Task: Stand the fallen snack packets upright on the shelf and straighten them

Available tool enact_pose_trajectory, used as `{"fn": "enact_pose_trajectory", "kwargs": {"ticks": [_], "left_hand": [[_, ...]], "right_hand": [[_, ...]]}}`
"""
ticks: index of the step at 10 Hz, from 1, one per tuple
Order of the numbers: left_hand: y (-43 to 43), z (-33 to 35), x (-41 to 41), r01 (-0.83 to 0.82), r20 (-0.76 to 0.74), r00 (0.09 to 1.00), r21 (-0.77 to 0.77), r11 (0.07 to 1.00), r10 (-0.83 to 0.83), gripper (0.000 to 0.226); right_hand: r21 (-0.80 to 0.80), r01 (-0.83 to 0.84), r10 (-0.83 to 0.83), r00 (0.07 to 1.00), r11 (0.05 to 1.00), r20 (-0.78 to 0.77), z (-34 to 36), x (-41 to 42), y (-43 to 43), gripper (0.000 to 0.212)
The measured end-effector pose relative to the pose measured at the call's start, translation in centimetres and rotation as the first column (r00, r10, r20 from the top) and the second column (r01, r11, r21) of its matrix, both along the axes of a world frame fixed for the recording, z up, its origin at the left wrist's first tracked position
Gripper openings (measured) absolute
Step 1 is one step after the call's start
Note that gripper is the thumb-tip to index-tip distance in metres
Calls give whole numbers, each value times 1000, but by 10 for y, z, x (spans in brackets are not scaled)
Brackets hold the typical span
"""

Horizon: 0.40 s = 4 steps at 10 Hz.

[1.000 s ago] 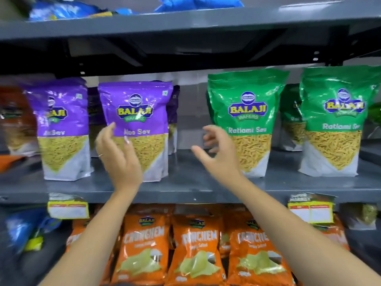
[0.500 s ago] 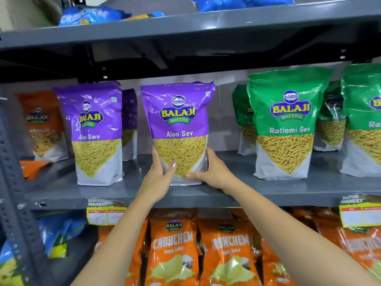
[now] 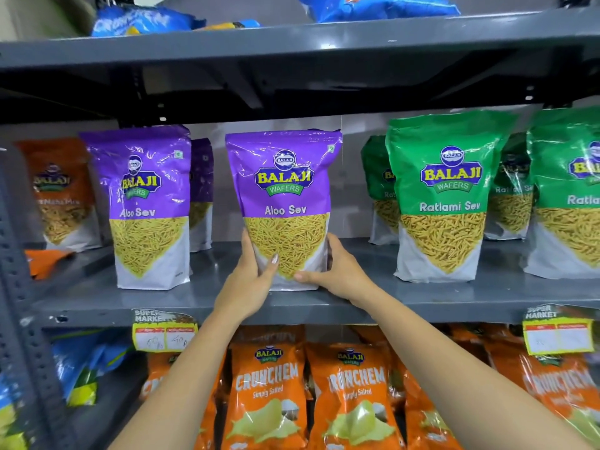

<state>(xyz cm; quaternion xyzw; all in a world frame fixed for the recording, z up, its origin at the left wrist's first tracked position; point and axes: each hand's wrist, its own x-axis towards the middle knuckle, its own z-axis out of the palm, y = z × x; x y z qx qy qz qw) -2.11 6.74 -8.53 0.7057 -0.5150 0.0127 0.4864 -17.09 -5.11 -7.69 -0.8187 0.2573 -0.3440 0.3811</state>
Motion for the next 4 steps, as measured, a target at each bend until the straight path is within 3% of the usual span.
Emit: {"fn": "enact_pose_trajectory", "kwargs": {"ticks": [4], "left_hand": [[3,3,-4,16,-53,998,-28,999,-18,79]], "right_hand": [[-24,27,-28,1000,999,-5,3,-2,9,103]]}}
